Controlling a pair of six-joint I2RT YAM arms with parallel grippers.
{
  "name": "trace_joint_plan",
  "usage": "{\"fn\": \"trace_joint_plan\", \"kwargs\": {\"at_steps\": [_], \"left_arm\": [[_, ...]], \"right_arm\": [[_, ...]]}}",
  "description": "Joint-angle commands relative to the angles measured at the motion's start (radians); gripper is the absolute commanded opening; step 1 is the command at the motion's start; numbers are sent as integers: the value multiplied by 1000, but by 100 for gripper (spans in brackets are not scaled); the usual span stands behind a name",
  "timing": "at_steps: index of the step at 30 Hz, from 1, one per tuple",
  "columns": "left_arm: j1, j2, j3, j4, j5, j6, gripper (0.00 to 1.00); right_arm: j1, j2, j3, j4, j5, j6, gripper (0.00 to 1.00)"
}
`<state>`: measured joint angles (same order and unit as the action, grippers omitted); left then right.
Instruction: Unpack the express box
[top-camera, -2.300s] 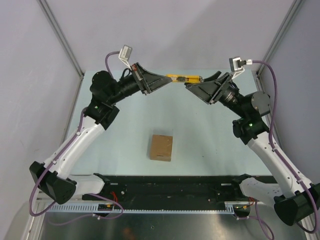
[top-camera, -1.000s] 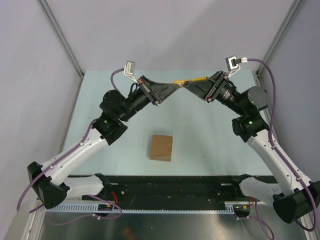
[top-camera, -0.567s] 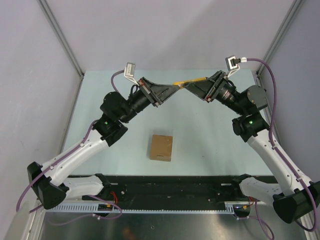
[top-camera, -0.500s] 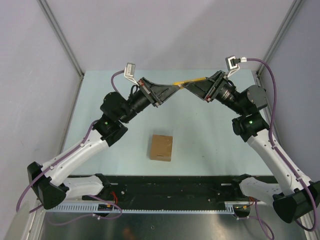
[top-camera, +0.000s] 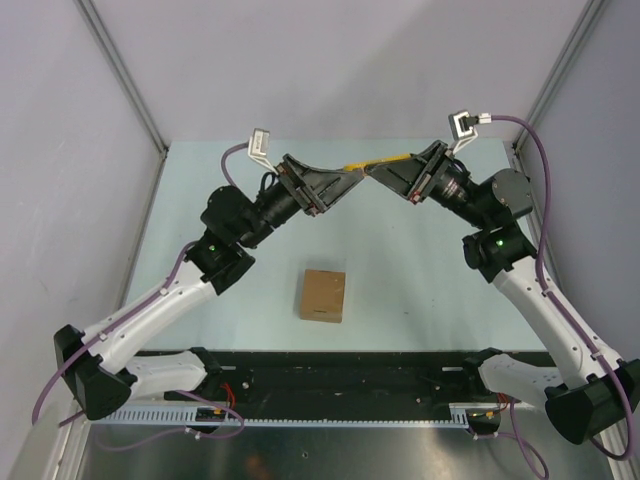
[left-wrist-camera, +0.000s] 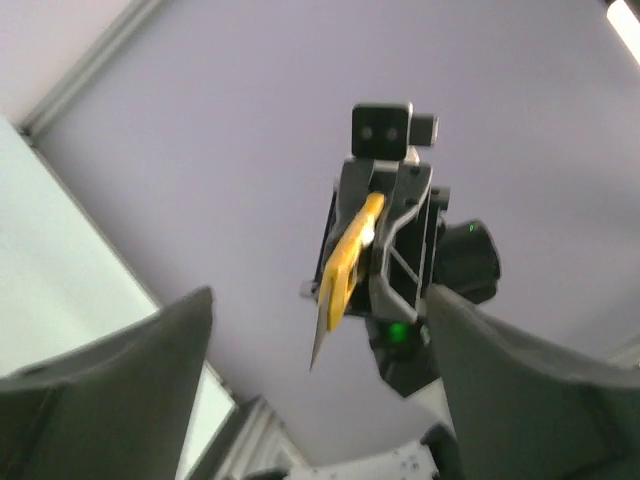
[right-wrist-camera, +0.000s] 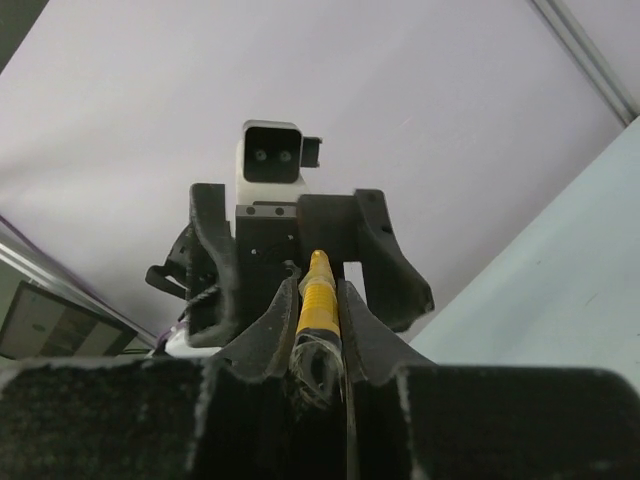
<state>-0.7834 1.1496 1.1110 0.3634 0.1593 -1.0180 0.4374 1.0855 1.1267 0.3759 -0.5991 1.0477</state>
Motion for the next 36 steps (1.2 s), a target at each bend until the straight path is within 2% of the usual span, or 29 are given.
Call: {"fn": "trace_joint_plan", "kwargs": {"at_steps": [1,8,12,13,14,19,21,22,24,25,26,28,33,36], "left_arm": [[-2,-34,-3,-17,-15,91,100],[36,-108,-26,-17,15,203,100],[93,-79,27,-18,199,229,100],[99,-52,42,-18,297,252,100],[104,-41,71,-20,336,266,100],[108,-5,101,-29,433,277,99],[108,13,115,-29,462,271,93],[108,21,127,-29,483,269,80],[108,32,133,-27,496,268,67],[108,33,136,-29,499,268,55],[108,35,136,-27,496,269,51],[107,33,135,-29,493,266,45],[108,35,133,-27,487,269,40],[110,33,128,-27,497,274,44]], "right_arm": [[-15,-19,48,8,10,-40,0],[-46,-33,50,23,-53,-29,0],[-49,-30,48,27,-128,-20,0],[-49,-30,48,37,-140,-18,0],[-51,-29,50,41,-149,-8,0],[-49,-24,48,87,-209,29,0],[-46,-22,50,87,-215,34,0],[-46,-21,48,89,-217,34,0],[-45,-21,48,89,-220,34,0],[-43,-21,48,90,-222,34,0],[-45,-18,48,90,-228,34,0],[-43,-18,48,90,-234,32,0],[-42,-10,48,81,-274,14,0],[-42,-13,48,64,-284,-9,0]]}}
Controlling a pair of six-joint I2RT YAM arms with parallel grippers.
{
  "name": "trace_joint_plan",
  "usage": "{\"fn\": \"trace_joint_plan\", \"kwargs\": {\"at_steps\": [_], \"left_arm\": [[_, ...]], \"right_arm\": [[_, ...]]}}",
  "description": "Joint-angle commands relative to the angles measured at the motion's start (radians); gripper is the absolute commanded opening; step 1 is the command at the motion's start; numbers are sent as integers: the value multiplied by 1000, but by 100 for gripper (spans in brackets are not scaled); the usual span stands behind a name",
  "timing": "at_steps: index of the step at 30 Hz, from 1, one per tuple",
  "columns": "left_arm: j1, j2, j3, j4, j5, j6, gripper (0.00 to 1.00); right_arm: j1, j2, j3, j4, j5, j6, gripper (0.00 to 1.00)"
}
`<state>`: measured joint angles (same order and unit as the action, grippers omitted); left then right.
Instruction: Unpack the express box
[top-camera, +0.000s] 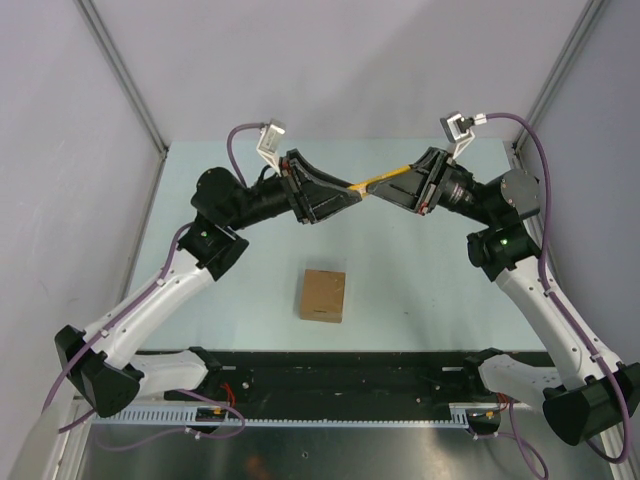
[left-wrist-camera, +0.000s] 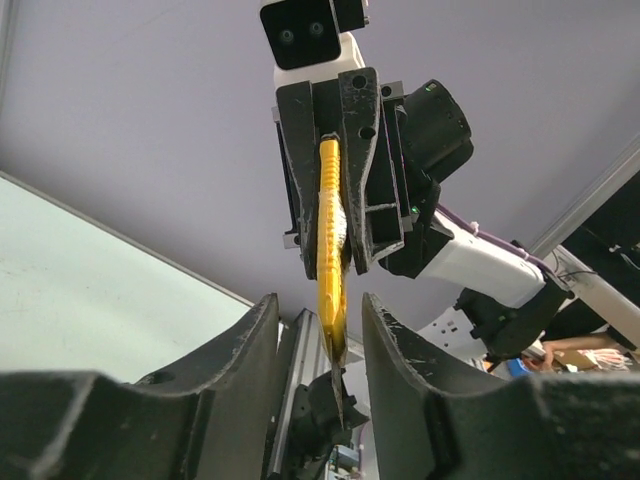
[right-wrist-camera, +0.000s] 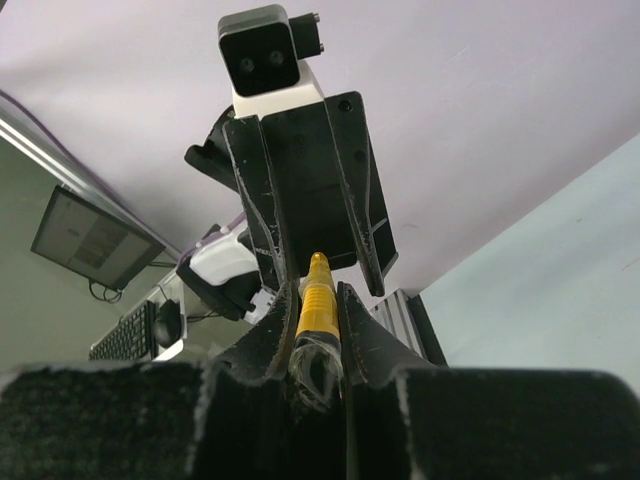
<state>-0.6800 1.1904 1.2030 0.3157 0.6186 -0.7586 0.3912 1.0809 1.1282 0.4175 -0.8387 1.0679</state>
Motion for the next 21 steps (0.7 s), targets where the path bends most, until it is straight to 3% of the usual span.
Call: {"fn": "trace_joint_plan", "kwargs": {"at_steps": [1,3,6,7,9,10,11,14,17,21], "left_arm": [[7,-9,32,19,38,15,44],[7,-9,29,20,43,13,41],[7,-6,27,19,55,5,16],[7,0,29,19,59,2,2],[7,5,30,19,67,-8,0],[7,6,30,19,72,-8,0],[7,5,30,19,73,-11,0],[7,5,29,19,78,-11,0],[7,8,27,19,79,-11,0],[7,11,29,19,70,-11,0]], "right_arm": [[2,-9,47,18,-43,-32,0],[3,-6,47,17,-43,-39,0],[3,-4,47,20,-42,-36,0],[3,-4,47,21,-42,-36,0],[3,-6,47,23,-37,-39,0],[3,-4,47,21,-27,-42,5],[5,-9,47,15,-22,-45,22],[6,-12,47,23,-11,-49,46],[5,-15,47,29,-3,-48,53],[6,-9,47,37,-13,-42,47]]}}
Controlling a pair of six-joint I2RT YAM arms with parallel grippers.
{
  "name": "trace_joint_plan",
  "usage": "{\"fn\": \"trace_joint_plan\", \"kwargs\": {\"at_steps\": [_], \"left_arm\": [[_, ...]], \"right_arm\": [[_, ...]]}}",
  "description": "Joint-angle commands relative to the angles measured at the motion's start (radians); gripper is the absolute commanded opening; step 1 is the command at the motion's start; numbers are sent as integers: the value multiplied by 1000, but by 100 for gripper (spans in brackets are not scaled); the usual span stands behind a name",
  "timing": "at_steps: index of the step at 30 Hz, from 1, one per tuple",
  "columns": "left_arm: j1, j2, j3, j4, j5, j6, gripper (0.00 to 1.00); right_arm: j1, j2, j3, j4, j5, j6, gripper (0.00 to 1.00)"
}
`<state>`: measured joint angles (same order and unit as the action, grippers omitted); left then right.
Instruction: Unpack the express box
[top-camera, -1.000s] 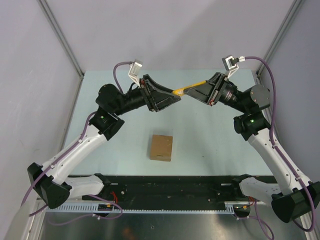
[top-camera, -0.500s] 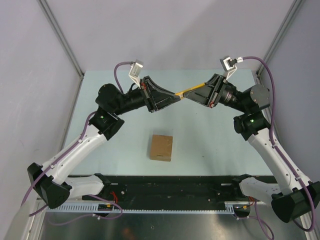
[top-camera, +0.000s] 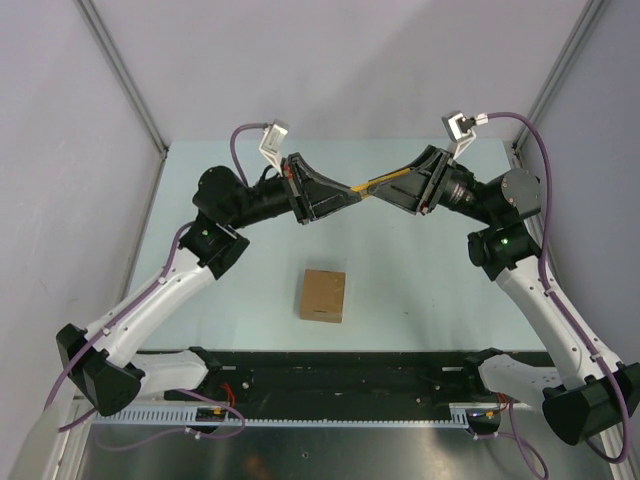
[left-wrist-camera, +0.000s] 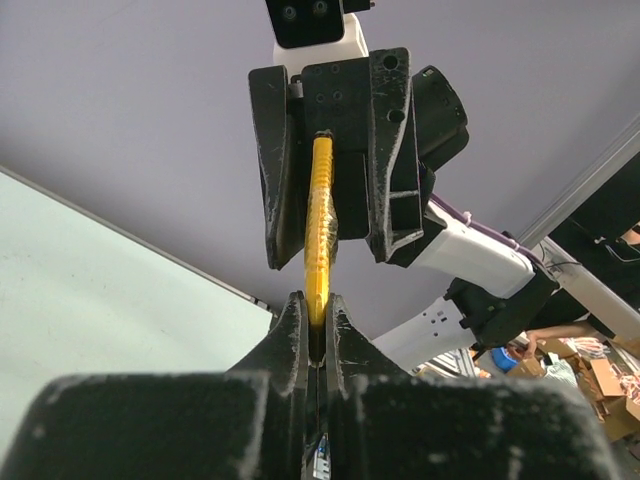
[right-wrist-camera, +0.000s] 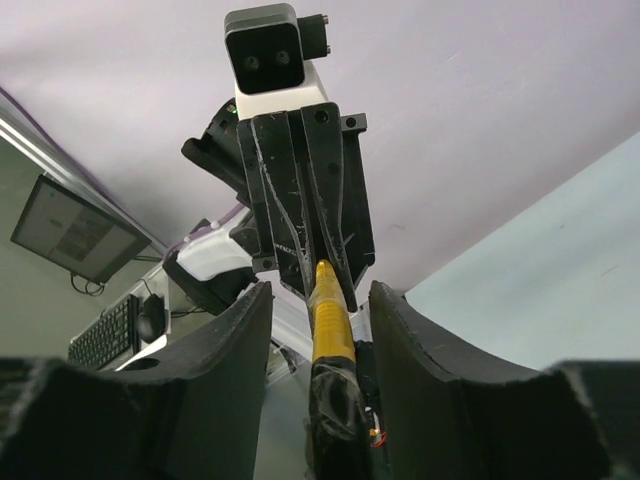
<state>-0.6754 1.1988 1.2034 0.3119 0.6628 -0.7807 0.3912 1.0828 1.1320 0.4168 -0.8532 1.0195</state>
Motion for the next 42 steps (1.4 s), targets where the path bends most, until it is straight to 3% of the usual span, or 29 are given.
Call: {"fn": "trace_joint_plan", "kwargs": {"at_steps": [1,10,13,14,18,21,25,28,29,30,35,38,42], "left_arm": [[2,4,30,23,30,11,0],[2,10,27,23,34,6,0],[2,10,21,21,31,12,0],[2,4,19,23,29,12,3],[16,-13,1,21,14,32,86],[63,-54,-48,12,-5,41,100],[193,-140,-188,-29,-37,46,100],[267,-227,-310,-175,-139,75,100],[272,-248,-330,-244,-260,98,98],[272,-269,-367,-380,-305,116,94],[270,-364,-540,-609,-463,97,68],[270,-334,-580,-710,-534,55,53],[264,-225,-587,-763,-565,52,43]], "right_arm": [[8,-8,43,37,-1,5,45],[20,5,43,50,-6,10,25],[20,8,43,45,-3,4,10],[20,11,43,33,2,1,0],[17,5,43,-45,40,-47,0],[3,-17,43,-139,100,-116,0],[-8,-63,43,-403,250,-269,0],[23,-80,43,-629,449,-399,0],[41,-81,43,-683,518,-461,0],[98,-74,38,-728,646,-488,0],[290,-23,-27,-914,998,-532,0],[356,32,-55,-983,1092,-492,0],[403,110,-69,-1052,1160,-469,0]]}}
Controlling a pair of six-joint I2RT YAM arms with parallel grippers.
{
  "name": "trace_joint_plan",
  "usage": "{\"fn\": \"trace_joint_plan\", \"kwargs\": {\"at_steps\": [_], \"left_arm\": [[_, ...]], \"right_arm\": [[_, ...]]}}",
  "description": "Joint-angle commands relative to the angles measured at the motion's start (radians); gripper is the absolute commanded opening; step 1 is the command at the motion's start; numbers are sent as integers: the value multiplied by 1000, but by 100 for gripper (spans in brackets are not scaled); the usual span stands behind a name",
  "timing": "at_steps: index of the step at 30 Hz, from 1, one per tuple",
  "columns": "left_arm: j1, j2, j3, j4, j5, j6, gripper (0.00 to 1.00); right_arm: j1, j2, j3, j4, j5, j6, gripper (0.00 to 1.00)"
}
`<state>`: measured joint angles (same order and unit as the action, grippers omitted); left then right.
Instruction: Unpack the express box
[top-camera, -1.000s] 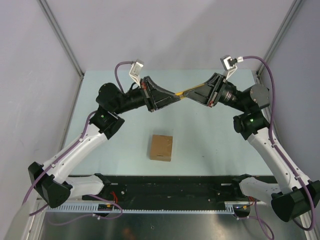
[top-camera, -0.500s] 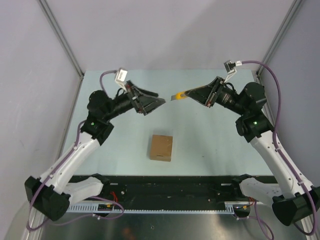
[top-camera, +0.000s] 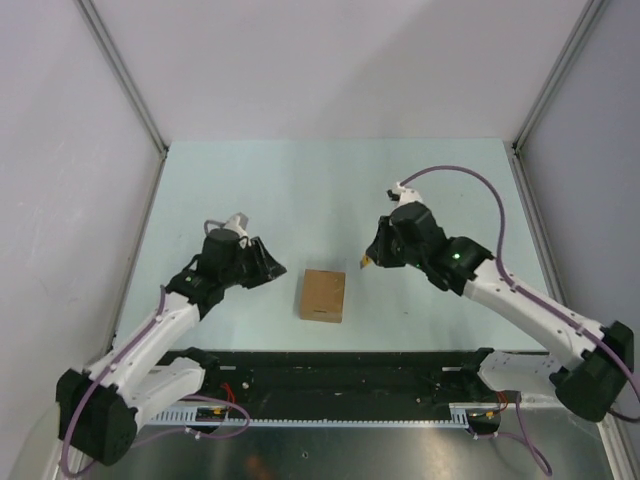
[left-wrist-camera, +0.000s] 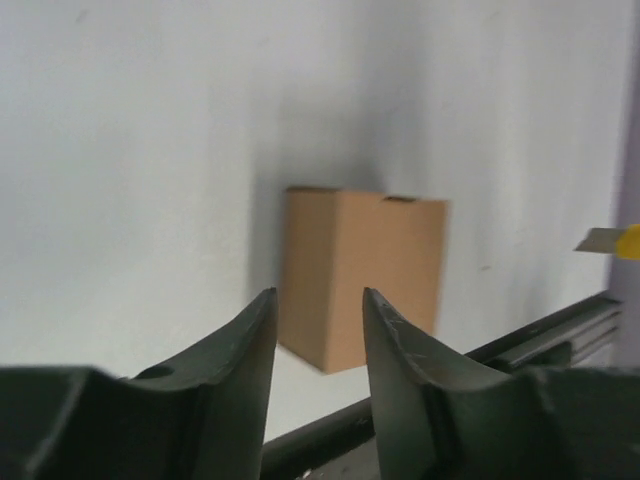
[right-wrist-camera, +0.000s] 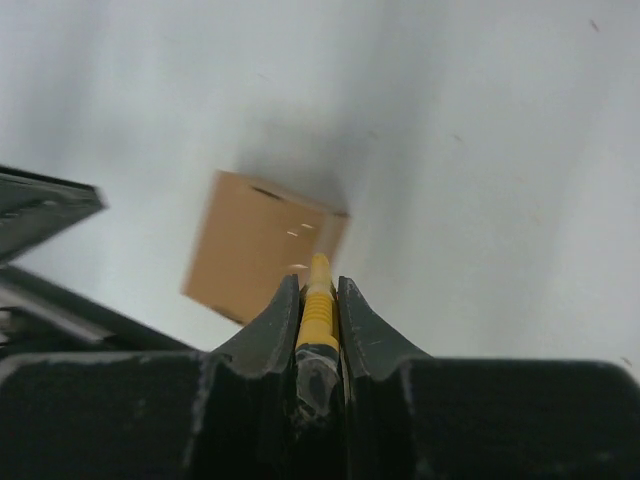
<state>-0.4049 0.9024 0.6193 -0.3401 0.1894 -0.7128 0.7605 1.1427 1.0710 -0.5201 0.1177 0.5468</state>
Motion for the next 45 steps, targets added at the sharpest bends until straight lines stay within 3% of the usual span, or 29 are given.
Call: {"fn": "trace_joint_plan", "kwargs": {"at_steps": [1,7,12,18,24,31,41,45], "left_arm": [[-8,91,-1,-115,-99,-10,41],[-52,226,10,-132,-55,27,33],[-94,329,37,-131,45,84,32],[-127,362,53,-129,142,127,27],[-133,317,53,-125,157,154,35],[-135,323,66,-108,177,188,35],[-134,262,53,-105,7,113,36],[-135,198,68,-105,-67,124,36]], "right_arm": [[42,67,-8,-121,197,-1,0],[60,183,-8,-107,160,-53,0],[77,262,-6,-19,105,-96,0],[83,328,4,57,86,-126,0],[76,331,12,143,4,-151,0],[82,371,17,219,-62,-182,0],[82,436,47,334,-72,-211,0],[88,442,60,330,25,-209,0]]}}
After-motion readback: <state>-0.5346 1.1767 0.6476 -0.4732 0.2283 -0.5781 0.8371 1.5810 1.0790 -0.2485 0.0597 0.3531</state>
